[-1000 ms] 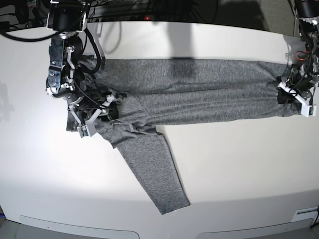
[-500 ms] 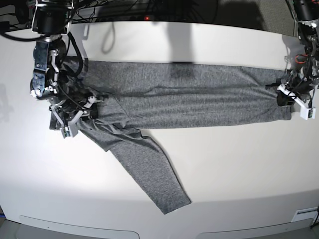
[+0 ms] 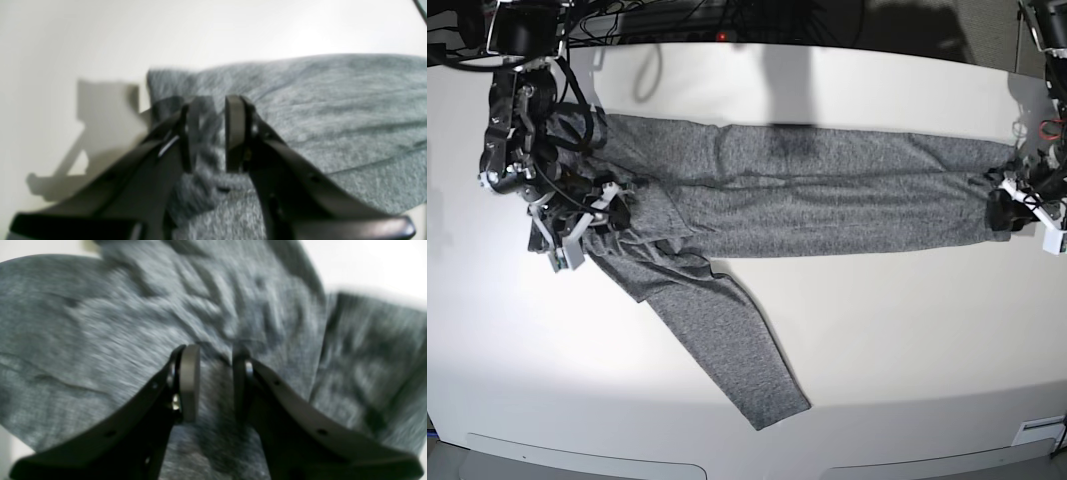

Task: Fold the T-shirt properly
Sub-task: 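Pull the folded shirt taut between both grippers to straighten it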

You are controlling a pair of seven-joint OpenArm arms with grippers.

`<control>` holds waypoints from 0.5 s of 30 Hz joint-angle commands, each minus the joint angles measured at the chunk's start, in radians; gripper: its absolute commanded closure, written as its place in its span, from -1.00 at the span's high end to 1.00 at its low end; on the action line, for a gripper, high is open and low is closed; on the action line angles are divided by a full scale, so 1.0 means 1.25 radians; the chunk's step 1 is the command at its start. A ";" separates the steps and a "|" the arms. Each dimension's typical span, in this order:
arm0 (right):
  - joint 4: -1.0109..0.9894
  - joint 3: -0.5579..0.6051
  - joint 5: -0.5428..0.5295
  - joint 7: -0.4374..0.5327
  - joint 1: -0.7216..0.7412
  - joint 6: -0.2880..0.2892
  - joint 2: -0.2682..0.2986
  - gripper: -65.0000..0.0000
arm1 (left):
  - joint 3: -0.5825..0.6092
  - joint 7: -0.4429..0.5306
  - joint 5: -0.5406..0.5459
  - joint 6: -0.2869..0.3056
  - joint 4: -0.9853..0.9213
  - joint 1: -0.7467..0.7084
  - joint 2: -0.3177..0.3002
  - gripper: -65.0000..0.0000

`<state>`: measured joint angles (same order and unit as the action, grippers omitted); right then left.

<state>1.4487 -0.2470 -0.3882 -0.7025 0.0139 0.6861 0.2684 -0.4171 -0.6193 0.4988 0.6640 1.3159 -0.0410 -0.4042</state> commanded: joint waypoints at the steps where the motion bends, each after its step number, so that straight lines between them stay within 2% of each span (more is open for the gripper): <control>1: 0.030 -0.002 -0.010 0.017 0.015 0.005 0.009 -0.47 | -0.004 0.028 -0.017 0.020 0.014 0.010 -0.019 -0.59; 3: 0.055 -0.002 -0.011 0.010 0.015 0.005 0.009 -0.47 | -0.004 0.067 -0.106 0.027 0.014 0.010 -0.018 -0.47; 7: 0.092 -0.002 -0.010 -0.007 0.015 0.005 0.009 -0.47 | -0.004 0.145 -0.248 0.027 0.014 0.006 -0.023 -0.04; 10: 0.105 -0.002 -0.011 -0.008 0.015 0.005 0.009 -0.47 | -0.004 0.139 -0.253 0.027 0.012 0.006 -0.023 0.12; 15: 0.106 -0.002 -0.010 -0.014 0.015 0.005 0.009 -0.47 | -0.004 0.105 -0.233 0.027 -0.023 0.006 -0.022 0.13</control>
<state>1.5608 -0.2470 -0.3889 -0.7387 0.0139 0.6861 0.2687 -0.4171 -0.5076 0.1894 0.6922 1.2751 -0.0463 -0.4126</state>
